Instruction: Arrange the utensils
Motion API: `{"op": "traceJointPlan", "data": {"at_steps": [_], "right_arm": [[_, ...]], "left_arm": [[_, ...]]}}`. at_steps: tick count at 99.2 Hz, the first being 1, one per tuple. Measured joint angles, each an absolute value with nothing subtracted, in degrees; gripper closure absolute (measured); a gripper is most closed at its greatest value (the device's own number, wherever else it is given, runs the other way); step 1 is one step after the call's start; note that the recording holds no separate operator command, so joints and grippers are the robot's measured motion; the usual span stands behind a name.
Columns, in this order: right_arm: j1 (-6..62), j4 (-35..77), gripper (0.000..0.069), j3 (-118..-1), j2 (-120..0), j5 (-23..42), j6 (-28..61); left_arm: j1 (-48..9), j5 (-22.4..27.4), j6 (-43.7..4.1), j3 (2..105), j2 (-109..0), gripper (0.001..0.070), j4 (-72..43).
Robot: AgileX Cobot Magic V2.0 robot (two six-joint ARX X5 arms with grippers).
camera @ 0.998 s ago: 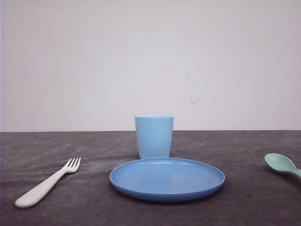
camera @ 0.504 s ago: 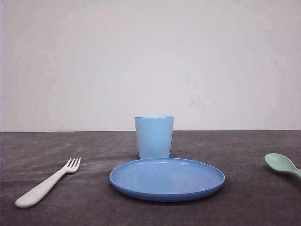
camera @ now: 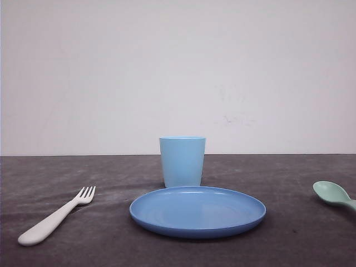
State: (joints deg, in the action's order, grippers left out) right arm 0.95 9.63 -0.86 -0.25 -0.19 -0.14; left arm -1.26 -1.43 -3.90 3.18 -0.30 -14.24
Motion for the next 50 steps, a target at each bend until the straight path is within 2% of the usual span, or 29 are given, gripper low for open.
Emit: {"op": "traceJointPlan", "data": {"at_steps": [33, 50], "right_arm": [[0.95, 9.63, 0.0683, -0.86, -0.25, -0.47, -1.69], [0.95, 9.61, 0.0683, -0.86, -0.25, -3.31, -9.65]], "left_arm": [[-1.26, -1.37, -4.27, 3.16, -0.3, 0.0685, -14.11], [-1.26, -1.15, -11.88, 2.98, -0.3, 0.0685, -13.58]]}}
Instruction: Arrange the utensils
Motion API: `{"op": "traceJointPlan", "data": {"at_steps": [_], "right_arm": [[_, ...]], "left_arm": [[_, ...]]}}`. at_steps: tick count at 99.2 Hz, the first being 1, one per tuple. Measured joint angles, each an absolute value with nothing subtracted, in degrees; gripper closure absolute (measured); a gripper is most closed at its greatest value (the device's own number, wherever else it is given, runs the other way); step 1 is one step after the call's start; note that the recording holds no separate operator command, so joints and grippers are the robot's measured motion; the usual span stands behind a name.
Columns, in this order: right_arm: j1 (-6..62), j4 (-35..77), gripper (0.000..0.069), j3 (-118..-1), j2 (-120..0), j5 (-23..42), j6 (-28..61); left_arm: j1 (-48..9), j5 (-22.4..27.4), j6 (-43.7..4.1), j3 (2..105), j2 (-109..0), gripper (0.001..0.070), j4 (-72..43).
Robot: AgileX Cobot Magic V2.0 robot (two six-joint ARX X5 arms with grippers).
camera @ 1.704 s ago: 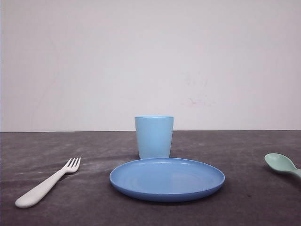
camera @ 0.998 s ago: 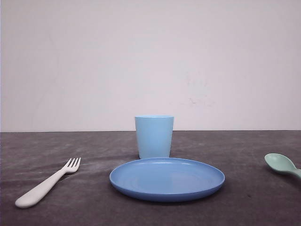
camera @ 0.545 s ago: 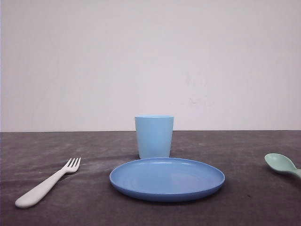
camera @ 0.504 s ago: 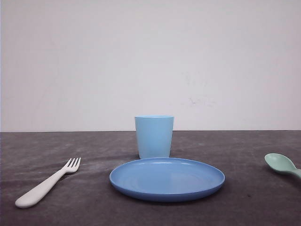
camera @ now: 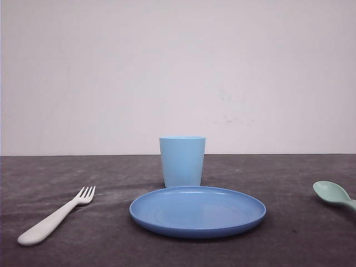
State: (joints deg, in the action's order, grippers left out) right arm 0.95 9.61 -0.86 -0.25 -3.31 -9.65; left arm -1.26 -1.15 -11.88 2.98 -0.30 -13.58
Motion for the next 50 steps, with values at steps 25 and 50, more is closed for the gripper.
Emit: {"op": "traceJointPlan", "data": {"at_steps": [25, 50], "right_arm": [[0.95, 5.21, 0.0683, -0.84, -0.25, -3.49, -17.04], [0.95, 6.55, 0.0684, -3.33, -1.65, -4.4, -22.65]], "left_arm": [[-1.26, -1.15, -17.76, 2.94, -0.3, 0.0685, -13.47], [-1.26, 1.8, -20.08, 3.86, -1.1, 0.0687, -15.25]]}}
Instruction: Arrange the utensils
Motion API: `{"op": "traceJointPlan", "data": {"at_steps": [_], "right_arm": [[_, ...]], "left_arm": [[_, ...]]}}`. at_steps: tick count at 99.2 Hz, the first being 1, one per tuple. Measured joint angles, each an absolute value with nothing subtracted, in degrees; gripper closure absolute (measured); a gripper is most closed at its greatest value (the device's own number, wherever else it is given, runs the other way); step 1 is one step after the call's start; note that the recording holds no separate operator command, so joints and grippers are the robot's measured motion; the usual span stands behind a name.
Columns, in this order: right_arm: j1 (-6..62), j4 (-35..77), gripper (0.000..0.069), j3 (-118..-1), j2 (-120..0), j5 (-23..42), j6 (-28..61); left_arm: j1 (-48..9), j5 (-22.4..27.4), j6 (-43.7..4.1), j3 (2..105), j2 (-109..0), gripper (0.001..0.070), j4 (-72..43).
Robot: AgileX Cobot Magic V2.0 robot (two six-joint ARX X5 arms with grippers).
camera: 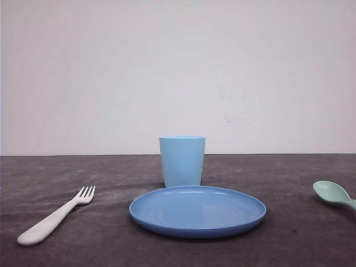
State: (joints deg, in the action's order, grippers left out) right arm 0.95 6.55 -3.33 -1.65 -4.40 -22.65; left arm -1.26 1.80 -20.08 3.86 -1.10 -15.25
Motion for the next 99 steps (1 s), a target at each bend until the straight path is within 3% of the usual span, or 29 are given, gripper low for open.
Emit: {"op": "traceJointPlan", "data": {"at_steps": [25, 46, 63, 91, 99], "right_arm": [[1.08, 10.41, 0.0684, -18.96, -16.12, -5.26, -20.8], [3.03, 20.27, 0.0684, -38.0, -33.8, -7.97, -14.06], [5.23, 28.77, 0.0684, -49.45, -42.13, -7.77, -9.56], [7.6, 34.2, 0.0682, -50.94, -44.8, -5.76, -5.21], [7.97, 34.3, 0.0604, -50.94, -44.84, -5.21, -4.45]], "left_arm": [[-1.26, 2.2, -19.92, 18.79, -13.17, 0.0687, -19.57], [-1.41, 2.94, -12.95, 37.34, -31.64, 0.0687, -26.89], [-3.03, 2.96, -10.2, 50.3, -41.39, 0.0687, -33.15], [-5.56, 3.38, -7.84, 53.08, -46.37, 0.0685, -38.63], [-5.89, 3.81, -7.51, 53.08, -47.03, 0.0661, -39.11]]}}
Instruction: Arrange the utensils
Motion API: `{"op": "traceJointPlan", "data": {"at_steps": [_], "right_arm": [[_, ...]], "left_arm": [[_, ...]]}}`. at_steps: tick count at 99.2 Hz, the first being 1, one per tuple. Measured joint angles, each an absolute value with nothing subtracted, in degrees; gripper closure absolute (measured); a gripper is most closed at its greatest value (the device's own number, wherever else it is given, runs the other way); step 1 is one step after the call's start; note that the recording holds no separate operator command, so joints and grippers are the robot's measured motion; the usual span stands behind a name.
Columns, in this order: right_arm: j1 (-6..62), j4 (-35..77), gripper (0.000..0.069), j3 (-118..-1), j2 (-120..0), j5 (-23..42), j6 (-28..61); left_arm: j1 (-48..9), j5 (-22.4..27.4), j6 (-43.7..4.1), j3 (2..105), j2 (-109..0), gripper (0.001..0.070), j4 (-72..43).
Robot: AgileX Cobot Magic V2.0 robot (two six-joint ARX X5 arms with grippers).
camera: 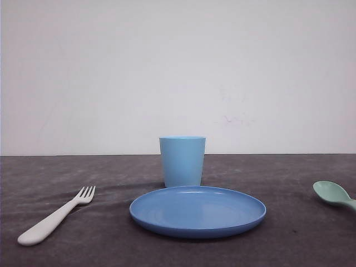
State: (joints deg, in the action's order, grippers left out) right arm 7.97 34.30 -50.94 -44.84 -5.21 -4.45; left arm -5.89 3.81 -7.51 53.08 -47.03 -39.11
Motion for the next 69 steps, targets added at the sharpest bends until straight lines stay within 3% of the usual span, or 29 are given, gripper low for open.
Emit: {"op": "traceJointPlan", "data": {"at_steps": [11, 19, 33, 57, 69], "right_arm": [[8.25, 34.83, 0.0372, -50.94, -45.3, -4.62, -4.27], [8.25, 35.53, 0.0296, -50.94, -45.89, -4.56, -4.27], [8.25, 36.45, 0.0268, -50.94, -46.7, -4.54, -4.27], [8.25, 36.93, 0.0266, -50.94, -47.18, -4.54, -4.27], [8.25, 36.95, 0.0266, -50.94, -47.18, -4.54, -4.27]], "left_arm": [[-6.44, 5.21, -7.51, 53.08, -48.47, 0.0536, -39.94], [-7.09, 6.37, -7.84, 53.08, -49.82, 0.0423, -40.8], [-9.21, 7.55, -10.5, 53.08, -52.88, 0.0328, -41.63], [-15.94, 7.35, -16.29, 53.08, -59.44, 0.0317, -42.61], [-20.58, 3.77, -19.53, 53.08, -62.7, 0.0317, -42.09]]}}
